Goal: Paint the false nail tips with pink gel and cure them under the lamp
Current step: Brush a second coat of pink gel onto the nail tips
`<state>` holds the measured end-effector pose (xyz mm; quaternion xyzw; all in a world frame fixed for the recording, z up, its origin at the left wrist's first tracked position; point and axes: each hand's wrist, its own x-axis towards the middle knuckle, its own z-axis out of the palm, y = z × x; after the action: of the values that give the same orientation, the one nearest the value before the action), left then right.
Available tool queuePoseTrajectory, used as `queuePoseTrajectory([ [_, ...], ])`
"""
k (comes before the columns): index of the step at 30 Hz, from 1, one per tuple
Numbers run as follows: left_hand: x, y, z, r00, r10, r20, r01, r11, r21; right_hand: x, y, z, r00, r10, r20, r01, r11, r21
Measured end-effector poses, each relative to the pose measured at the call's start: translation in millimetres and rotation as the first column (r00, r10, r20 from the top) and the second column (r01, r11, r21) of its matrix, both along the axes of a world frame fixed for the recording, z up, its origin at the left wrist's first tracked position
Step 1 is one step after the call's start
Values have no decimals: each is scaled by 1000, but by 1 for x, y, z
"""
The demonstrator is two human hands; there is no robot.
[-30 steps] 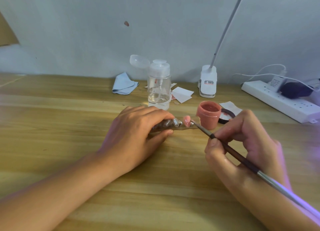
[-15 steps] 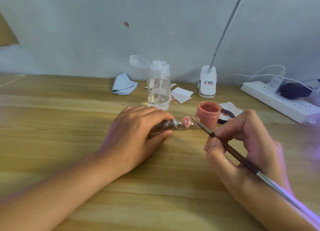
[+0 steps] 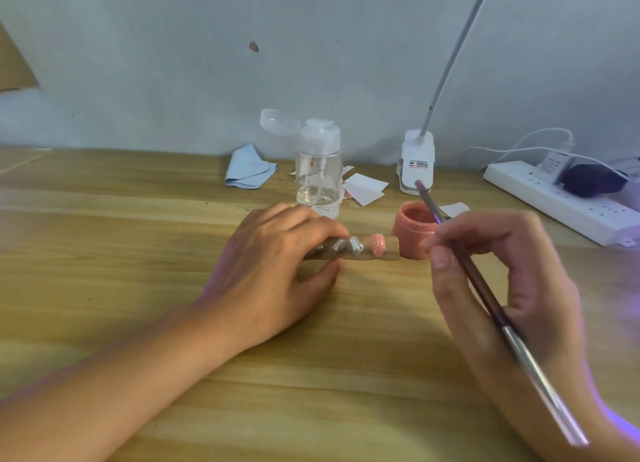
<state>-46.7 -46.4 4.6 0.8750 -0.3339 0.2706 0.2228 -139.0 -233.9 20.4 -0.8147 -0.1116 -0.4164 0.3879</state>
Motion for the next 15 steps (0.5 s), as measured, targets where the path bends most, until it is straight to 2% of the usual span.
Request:
queuePoseTrajectory([
  [3,-1,-1,1,1000,25,1,-25,1000,0,-2,1,0,998,28,-57,-29,1000,-6],
  [9,-5,-1,0,995,47,-88,-49,999,-21,-5,2,0,989,21,-147,-27,999,-42],
  [15,-6,-1,2,996,29,-89,-32,999,-31,-4,1,-4,986,-35,-163,8,986,-165],
])
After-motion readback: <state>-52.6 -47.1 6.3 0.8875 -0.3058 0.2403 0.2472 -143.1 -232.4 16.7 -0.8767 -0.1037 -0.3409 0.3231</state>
